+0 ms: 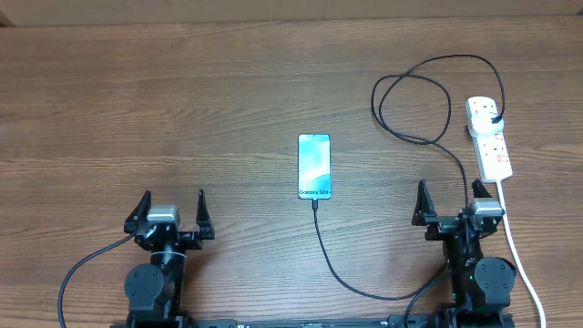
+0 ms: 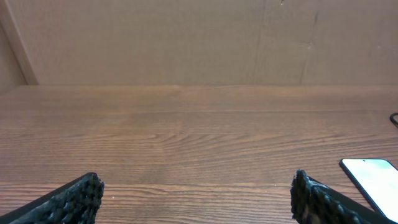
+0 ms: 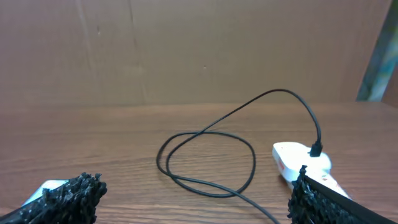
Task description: Plug charger to phone and switch on socket
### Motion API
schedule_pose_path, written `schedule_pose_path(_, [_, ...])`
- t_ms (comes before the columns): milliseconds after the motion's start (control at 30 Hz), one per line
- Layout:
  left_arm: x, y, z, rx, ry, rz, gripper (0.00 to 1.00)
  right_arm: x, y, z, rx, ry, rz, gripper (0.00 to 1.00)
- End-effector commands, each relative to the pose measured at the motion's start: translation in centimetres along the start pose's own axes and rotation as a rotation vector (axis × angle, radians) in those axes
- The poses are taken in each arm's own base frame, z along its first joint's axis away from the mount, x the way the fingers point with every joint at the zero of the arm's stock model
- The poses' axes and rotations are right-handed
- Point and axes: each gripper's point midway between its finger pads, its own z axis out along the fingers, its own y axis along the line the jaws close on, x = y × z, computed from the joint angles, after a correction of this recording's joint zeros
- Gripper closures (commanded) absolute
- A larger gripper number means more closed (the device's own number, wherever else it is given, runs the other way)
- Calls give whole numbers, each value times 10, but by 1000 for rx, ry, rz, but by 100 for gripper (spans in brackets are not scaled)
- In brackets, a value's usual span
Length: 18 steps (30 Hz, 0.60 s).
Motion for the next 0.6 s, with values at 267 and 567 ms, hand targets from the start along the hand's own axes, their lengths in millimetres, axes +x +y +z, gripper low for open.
schedule_pose_path(267, [-1,-3,0,14,-9,19,0,2,0,0,1,-4,-73,0])
schedule_pose_path(567, [-1,-3,0,14,-9,19,1,2,0,0,0,-4,-39,0])
